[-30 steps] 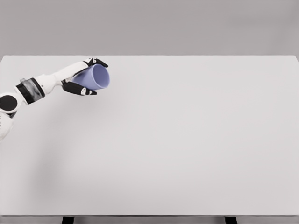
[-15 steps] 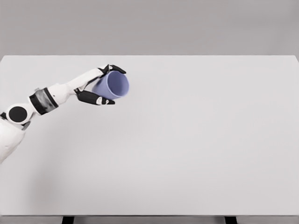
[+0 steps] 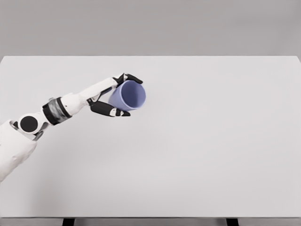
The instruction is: Flip the cup with left arm and place it on the table
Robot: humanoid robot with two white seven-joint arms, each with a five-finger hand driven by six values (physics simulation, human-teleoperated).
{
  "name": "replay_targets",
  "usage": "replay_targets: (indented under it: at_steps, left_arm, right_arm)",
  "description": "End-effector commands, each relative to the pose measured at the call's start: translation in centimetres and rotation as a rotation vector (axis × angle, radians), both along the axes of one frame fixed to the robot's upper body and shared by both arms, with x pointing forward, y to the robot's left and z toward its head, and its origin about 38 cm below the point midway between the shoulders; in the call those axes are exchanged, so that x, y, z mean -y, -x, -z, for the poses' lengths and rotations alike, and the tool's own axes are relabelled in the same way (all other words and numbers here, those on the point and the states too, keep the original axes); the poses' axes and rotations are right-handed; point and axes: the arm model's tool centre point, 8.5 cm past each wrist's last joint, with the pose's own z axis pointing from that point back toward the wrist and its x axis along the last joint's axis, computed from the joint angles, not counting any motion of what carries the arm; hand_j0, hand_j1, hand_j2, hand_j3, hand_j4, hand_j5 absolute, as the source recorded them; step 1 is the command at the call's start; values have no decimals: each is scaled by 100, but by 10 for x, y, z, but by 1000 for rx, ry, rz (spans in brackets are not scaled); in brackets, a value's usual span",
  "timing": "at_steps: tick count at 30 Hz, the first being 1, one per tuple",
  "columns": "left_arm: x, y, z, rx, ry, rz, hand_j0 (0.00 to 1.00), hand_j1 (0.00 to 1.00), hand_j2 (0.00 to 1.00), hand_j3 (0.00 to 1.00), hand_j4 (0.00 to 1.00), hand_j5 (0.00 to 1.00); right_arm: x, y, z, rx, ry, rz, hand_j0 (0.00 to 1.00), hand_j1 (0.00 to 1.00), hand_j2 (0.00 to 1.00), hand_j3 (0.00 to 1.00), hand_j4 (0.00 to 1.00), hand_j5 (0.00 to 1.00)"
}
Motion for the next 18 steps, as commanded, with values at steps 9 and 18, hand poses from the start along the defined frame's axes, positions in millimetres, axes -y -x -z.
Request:
replay_targets:
  at_steps: [9, 18]
  left_arm:
    - [29, 26, 2, -21, 65, 96, 63, 63, 63, 63, 63, 63]
    - [53, 40, 9, -69, 126, 155, 63, 63, 63, 63, 63, 63]
  right_arm:
    - [0, 0, 0, 0, 0, 0, 100, 100, 100, 100, 100, 100]
    - [0, 0, 0, 0, 0, 0, 100, 100, 100, 100, 100, 100]
